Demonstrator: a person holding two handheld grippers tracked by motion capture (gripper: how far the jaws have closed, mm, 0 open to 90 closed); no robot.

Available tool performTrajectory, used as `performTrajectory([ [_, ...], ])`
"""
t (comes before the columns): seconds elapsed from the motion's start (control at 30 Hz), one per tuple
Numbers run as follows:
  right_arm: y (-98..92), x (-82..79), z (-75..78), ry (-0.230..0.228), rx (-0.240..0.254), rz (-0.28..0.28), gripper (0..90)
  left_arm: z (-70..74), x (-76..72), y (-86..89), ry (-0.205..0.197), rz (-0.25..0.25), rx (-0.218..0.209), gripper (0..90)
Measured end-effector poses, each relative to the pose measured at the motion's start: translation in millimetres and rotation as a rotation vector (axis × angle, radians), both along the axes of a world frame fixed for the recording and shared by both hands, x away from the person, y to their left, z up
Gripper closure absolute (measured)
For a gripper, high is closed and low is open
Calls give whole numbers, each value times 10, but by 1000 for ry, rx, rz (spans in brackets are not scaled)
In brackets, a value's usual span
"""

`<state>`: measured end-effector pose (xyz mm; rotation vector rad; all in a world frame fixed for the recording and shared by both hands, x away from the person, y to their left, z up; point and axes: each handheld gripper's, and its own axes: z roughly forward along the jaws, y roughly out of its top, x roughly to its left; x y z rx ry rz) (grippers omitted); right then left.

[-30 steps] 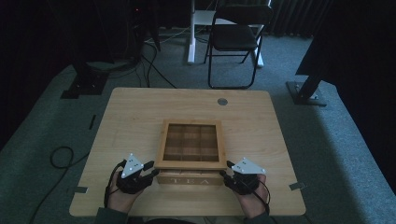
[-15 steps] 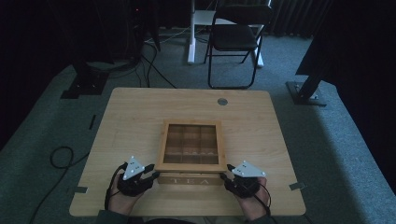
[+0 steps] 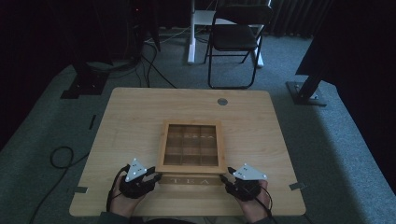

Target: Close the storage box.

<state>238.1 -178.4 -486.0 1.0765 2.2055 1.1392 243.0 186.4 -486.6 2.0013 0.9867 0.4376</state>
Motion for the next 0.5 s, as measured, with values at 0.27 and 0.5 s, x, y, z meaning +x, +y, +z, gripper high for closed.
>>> performTrajectory([
  [0.27,-7,-7,-37,10,0,1,571,-21,-6,-5,10,-10,2,631],
  [0.5,-5,-14,-58,17,-2,2,571,-40,-17,-4,16,-11,9,631],
])
